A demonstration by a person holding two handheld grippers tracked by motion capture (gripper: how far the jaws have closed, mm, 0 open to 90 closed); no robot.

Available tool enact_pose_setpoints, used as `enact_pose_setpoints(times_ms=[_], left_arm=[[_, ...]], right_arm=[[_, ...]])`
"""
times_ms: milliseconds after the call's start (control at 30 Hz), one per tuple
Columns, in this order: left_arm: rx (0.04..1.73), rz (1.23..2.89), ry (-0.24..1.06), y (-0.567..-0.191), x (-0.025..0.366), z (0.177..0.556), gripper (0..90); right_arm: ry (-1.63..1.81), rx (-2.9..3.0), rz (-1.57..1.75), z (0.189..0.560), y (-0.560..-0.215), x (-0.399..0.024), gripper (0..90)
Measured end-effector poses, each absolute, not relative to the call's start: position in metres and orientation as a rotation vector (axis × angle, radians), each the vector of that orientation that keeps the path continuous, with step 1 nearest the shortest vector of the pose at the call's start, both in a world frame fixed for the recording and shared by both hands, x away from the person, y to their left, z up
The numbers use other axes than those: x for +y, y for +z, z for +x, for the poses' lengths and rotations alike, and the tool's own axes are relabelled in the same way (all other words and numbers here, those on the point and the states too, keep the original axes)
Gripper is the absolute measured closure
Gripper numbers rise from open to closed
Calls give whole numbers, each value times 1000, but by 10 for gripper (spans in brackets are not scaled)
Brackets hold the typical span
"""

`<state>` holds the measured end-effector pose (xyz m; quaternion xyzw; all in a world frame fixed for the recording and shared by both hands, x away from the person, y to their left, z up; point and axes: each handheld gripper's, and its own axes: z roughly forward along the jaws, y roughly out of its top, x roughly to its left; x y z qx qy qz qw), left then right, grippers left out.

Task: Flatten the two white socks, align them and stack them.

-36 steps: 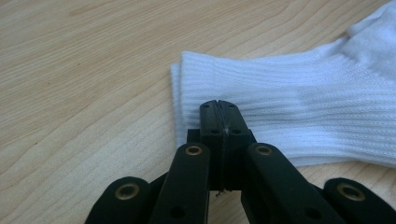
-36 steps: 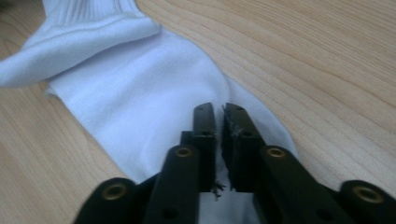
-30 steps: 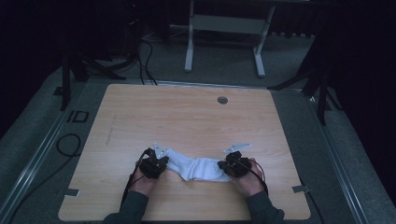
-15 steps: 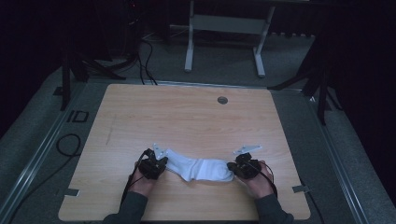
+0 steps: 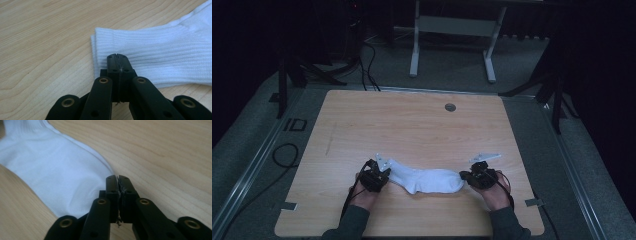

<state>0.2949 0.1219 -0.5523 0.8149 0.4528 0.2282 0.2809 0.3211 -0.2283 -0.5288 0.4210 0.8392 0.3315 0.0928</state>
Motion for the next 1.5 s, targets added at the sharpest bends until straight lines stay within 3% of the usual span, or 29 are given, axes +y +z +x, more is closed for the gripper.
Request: enact_pose_setpoints(times_ms=[100, 333, 633, 700, 800, 833, 1333, 1367, 1400, 1500], left_arm=[[1219, 2180, 613, -552, 122, 295, 900], [1216, 2189, 621, -552, 122, 295, 899], [1220, 2184, 625, -552, 121, 295, 899], [1219, 2183, 625, -553, 121, 295, 899], [1219, 2184, 625, -553, 121, 295, 899], [1218, 2185, 625, -553, 121, 295, 899], [1215, 2191, 628, -552, 121, 295, 899], [1218, 2192, 627, -552, 121, 295, 899], [1219, 2192, 627, -552, 121, 295, 899], [1219, 2192, 630, -552, 120, 295, 899]], right_arm=[[1001, 2447, 1274, 321, -526, -234, 778], [904, 2463, 1289, 312, -539, -244, 787], [1008, 2524, 1270, 309, -543, -228, 671], [979, 2536, 1265, 311, -547, -222, 710], [956, 2537, 1271, 313, -549, -218, 868], [951, 2533, 1273, 313, -548, -218, 885], [951, 2441, 1353, 322, -530, -245, 891], [947, 2457, 1348, 322, -532, -243, 879], [940, 2435, 1335, 319, -533, -239, 782], [1004, 2382, 1341, 315, -527, -240, 715]])
